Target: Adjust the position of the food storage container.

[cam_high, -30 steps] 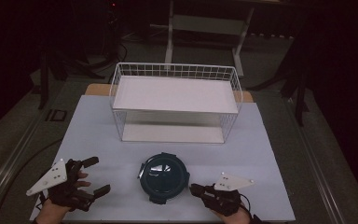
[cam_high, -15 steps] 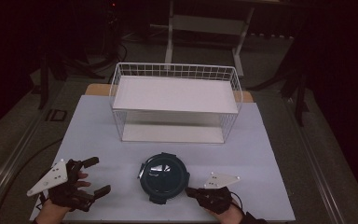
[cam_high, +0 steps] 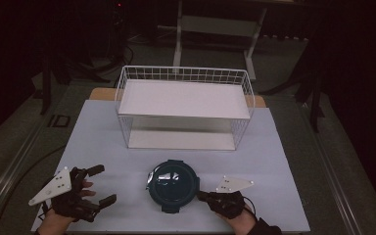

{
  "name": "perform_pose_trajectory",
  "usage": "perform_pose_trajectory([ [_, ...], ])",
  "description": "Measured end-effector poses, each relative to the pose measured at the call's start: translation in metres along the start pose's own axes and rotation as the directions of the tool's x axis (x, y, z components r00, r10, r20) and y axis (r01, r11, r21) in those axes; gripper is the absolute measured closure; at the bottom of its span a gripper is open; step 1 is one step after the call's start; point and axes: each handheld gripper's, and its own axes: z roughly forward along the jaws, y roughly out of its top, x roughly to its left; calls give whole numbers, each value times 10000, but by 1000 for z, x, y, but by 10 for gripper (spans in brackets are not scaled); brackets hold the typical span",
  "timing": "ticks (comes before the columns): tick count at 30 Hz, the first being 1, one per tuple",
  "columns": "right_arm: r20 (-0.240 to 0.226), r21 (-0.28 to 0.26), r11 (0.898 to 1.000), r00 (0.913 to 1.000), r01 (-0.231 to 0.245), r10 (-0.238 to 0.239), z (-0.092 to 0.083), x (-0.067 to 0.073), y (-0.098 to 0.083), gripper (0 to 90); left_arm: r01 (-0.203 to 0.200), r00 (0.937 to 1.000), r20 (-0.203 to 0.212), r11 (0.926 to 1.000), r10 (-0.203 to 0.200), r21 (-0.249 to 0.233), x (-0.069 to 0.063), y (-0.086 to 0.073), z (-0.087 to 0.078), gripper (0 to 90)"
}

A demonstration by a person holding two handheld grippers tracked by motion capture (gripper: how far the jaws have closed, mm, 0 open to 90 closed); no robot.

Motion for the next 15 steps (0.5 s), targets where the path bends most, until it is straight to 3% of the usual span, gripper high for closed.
perform_pose_trajectory([
  [15,79,-110,9997,9998,-204,205,0,-10,1,900,17,10000,66,10000,-17,59,0,0,1,5],
])
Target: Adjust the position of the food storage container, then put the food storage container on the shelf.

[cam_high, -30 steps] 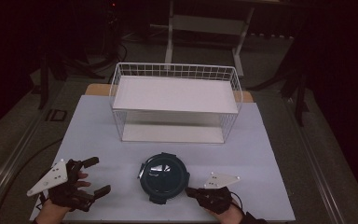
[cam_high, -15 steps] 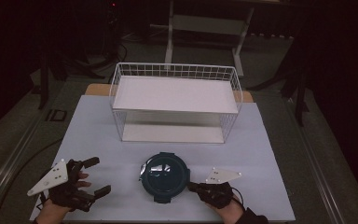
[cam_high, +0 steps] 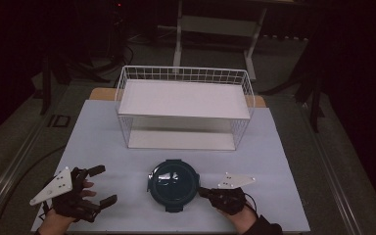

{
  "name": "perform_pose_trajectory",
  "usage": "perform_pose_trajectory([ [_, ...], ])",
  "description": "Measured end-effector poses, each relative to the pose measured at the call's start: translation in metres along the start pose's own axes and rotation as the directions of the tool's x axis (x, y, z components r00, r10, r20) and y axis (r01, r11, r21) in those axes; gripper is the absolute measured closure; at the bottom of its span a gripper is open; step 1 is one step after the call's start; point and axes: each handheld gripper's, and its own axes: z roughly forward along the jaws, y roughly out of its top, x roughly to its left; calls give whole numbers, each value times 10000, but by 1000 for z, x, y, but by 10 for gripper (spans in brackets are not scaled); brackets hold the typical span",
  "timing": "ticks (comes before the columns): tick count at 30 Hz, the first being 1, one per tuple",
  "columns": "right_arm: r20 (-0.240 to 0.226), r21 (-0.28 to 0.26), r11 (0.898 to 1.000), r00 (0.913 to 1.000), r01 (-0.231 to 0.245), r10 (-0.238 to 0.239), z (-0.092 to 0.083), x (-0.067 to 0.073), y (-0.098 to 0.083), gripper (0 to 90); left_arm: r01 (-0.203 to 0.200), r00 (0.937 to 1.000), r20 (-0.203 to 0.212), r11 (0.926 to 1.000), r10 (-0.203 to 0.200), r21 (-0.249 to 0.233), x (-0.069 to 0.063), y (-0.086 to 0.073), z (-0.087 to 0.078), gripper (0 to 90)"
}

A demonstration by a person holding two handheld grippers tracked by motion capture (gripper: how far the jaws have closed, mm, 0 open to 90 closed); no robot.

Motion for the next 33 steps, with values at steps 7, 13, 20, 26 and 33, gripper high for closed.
perform_pose_trajectory([
  [7,19,-538,9986,10000,16,-15,-10,4,6,744,69,10000,-41,10000,-69,47,0,0,0,5],
  [13,248,-1134,9935,9996,132,-104,-25,0,13,584,194,9997,158,9992,-200,338,0,-1,5,5],
  [20,577,-1821,9831,9983,174,-69,-36,0,17,264,82,9990,438,9986,-105,515,-8,3,11,5],
  [26,389,-2077,9779,9991,252,-175,-39,1,21,110,6,9965,834,9988,-48,499,-17,13,18,5],
  [33,728,-2498,9672,9970,454,-280,-49,1,26,141,126,9982,565,9942,-187,1068,-18,22,28,5],
])
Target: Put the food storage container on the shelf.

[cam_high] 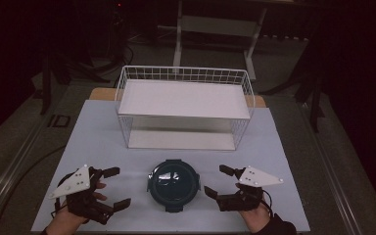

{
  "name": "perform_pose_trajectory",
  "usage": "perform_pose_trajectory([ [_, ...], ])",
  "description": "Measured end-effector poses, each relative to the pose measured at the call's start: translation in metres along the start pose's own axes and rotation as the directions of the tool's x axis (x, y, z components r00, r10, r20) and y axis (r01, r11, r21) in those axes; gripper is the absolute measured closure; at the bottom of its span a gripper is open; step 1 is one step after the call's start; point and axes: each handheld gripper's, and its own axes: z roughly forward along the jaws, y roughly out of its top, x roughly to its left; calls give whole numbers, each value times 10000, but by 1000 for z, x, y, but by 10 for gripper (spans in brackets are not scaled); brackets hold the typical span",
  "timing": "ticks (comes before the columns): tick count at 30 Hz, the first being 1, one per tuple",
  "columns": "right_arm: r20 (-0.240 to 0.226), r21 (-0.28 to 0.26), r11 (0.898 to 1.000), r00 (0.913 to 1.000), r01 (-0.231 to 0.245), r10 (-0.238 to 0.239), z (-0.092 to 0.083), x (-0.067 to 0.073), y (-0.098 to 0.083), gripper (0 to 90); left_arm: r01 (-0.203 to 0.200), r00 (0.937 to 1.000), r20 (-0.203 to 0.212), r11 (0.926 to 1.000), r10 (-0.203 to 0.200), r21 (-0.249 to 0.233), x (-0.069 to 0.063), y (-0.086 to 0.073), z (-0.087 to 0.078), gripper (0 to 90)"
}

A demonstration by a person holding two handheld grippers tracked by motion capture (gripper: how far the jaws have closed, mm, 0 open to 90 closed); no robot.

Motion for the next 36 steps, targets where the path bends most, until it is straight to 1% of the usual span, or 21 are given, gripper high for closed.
perform_pose_trajectory([
  [2,243,-264,9995,9996,161,-154,-4,0,3,143,207,9997,-142,9998,-206,7,2,3,2,5],
  [3,201,-352,9992,9996,190,-183,-6,-1,4,147,294,9991,-316,9995,-291,87,2,5,3,5],
  [4,158,-407,9991,9998,109,-102,-8,-2,6,157,396,9988,-288,9992,-394,55,3,7,4,5],
  [7,195,-395,9992,9998,43,-35,-11,-5,10,169,500,9973,-568,9969,-466,602,5,15,9,5],
  [9,238,-209,9997,9996,-158,163,-11,-7,12,168,667,9936,-971,9935,-577,919,8,20,14,5],
  [10,382,-195,9997,9992,-111,118,-11,-8,12,163,844,9921,-1023,9900,-729,1130,10,21,17,5],
  [13,734,-52,9997,9970,228,-224,-8,-10,13,156,1406,9887,-709,9811,-1321,1329,14,24,26,6],
  [17,682,-79,10000,9977,-27,32,-2,-13,10,133,2019,9783,-830,9633,-1898,1771,20,21,39,6],
  [20,621,100,9996,9977,-268,261,1,-13,9,125,2648,9624,-1134,9453,-2468,1906,24,17,48,6],
  [22,647,231,9989,9971,-414,398,4,-13,9,114,3091,9493,-1248,9294,-2886,2016,26,13,54,6],
  [23,663,272,9986,9969,-447,428,5,-13,8,112,3280,9432,-1262,9215,-3073,2081,27,11,56,6],
  [25,528,426,9969,9966,-662,640,9,-13,7,103,3754,9264,-1236,8971,-3556,2330,31,7,62,6],
  [26,693,450,9963,9952,-726,694,11,-12,6,103,4036,9149,-1210,8816,-3852,2446,32,5,65,6],
  [27,619,489,9957,9952,-785,754,13,-12,5,103,4298,9029,-1094,8673,-4158,2511,35,3,68,13],
  [28,523,509,9954,9956,-810,784,15,-12,4,103,4562,8894,-1058,8494,-4447,2654,37,0,70,13],
  [29,674,557,9950,9945,-835,797,18,-12,3,103,4839,8735,-952,8298,-4774,2780,39,-2,72,14],
  [30,648,642,9933,9937,-956,914,20,-13,2,103,5010,8630,-962,8159,-4959,2887,40,-4,74,13],
  [31,579,675,9922,9932,-1052,1014,21,-13,0,103,5109,8567,-1012,8045,-5059,3030,42,-6,76,14],
  [33,565,773,9914,9932,-1057,1015,24,-13,-1,103,5588,8223,-890,7680,-5621,3128,47,-10,79,14],
  [34,549,798,9911,9932,-1068,1026,25,-13,-2,103,5822,8042,-932,7464,-5870,3225,49,-12,80,14],
  [36,512,805,9909,9933,-1079,1040,25,-12,-2,103,6191,7741,-1007,7142,-6250,3267,52,-15,82,43],
])
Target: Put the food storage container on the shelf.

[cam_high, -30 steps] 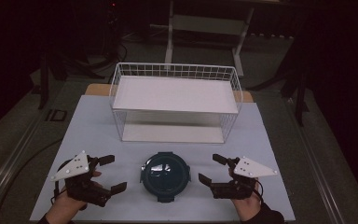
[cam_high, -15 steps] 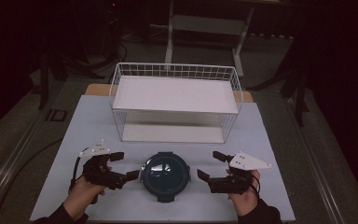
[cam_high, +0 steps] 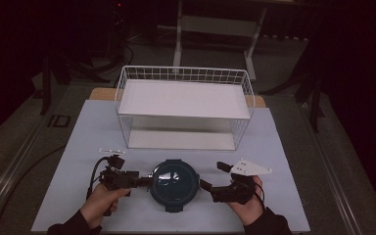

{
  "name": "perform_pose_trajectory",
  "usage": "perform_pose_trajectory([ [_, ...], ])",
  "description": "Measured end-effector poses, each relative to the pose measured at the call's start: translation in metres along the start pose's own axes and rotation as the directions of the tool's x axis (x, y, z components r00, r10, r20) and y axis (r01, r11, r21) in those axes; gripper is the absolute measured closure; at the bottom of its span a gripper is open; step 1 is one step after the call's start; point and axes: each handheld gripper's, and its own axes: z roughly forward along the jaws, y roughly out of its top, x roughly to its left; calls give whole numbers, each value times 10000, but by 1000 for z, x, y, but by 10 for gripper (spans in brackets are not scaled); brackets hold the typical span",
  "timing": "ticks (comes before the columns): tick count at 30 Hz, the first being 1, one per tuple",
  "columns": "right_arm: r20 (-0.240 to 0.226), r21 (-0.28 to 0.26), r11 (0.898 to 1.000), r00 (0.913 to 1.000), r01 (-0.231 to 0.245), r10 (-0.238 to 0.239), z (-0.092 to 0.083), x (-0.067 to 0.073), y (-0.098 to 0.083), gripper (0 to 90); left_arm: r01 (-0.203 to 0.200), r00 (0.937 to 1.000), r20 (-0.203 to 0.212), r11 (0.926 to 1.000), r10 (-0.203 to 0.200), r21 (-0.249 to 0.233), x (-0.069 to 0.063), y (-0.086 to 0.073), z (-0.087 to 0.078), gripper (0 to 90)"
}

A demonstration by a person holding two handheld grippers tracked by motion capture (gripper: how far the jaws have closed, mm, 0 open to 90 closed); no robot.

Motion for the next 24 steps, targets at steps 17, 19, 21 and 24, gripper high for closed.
perform_pose_trajectory([
  [17,-121,334,9994,9999,-51,55,4,1,-4,108,1675,9847,340,9824,-1708,828,12,-3,11,438],
  [19,-129,335,9994,9999,-28,33,3,1,-4,108,1669,9848,334,9818,-1705,903,13,-4,12,465],
  [21,-137,345,9994,9999,-47,52,3,1,-3,109,1771,9823,459,9799,-1819,919,14,-4,14,469],
  [24,-160,395,9992,9998,-86,92,4,1,-4,109,1902,9768,778,9753,-1994,1123,15,-5,16,486],
])
